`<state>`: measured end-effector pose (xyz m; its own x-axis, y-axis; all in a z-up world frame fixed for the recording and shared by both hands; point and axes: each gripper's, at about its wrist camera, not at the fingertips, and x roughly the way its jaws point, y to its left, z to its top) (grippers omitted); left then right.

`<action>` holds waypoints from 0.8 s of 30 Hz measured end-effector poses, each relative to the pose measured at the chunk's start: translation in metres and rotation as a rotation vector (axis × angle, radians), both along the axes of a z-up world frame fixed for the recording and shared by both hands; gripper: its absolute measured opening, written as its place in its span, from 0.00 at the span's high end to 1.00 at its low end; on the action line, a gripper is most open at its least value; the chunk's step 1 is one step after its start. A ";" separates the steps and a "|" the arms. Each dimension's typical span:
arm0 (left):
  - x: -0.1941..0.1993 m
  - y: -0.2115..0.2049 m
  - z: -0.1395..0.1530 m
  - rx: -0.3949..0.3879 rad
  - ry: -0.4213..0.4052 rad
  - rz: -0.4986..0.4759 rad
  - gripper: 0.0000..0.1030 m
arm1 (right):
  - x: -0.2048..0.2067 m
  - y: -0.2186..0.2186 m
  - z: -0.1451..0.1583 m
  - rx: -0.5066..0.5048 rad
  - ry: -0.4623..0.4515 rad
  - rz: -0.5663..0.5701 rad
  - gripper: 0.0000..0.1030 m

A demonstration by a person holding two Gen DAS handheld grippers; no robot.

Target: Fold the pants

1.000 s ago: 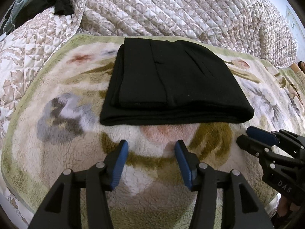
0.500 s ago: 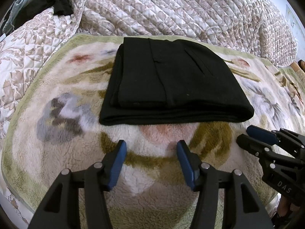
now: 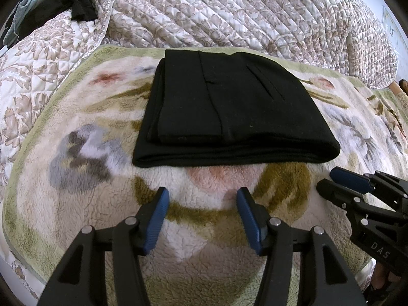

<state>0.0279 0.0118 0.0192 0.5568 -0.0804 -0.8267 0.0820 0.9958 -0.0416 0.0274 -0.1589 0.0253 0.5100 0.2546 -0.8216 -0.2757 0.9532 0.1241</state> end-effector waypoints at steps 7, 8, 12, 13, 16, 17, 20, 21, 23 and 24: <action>0.000 -0.001 0.000 0.001 0.001 -0.001 0.40 | -0.001 0.000 0.000 0.000 0.000 0.000 0.69; 0.000 -0.001 -0.001 0.001 0.001 -0.001 0.40 | -0.001 0.000 0.000 0.000 0.000 0.000 0.69; 0.000 -0.001 -0.001 0.003 0.001 -0.003 0.40 | -0.001 0.000 0.000 0.000 0.000 -0.001 0.69; 0.000 -0.001 -0.001 0.005 0.001 -0.003 0.40 | -0.001 0.000 0.000 -0.001 -0.001 -0.001 0.69; 0.001 -0.001 -0.001 0.002 0.002 -0.003 0.39 | -0.001 0.000 0.000 -0.001 -0.001 0.000 0.69; 0.000 -0.001 -0.001 0.000 0.003 -0.003 0.39 | -0.001 0.000 0.000 -0.001 -0.001 0.000 0.69; 0.001 0.000 -0.001 -0.001 0.005 -0.005 0.38 | -0.001 0.000 0.000 -0.001 -0.001 0.000 0.69; 0.001 0.000 -0.001 0.000 0.005 -0.006 0.38 | -0.001 0.000 0.000 -0.001 -0.001 0.000 0.69; 0.001 0.000 -0.001 0.001 0.005 -0.005 0.38 | -0.001 0.000 0.000 -0.001 -0.001 0.000 0.69; 0.001 0.000 -0.001 0.000 0.005 -0.006 0.37 | -0.001 0.000 0.000 -0.001 -0.001 0.000 0.69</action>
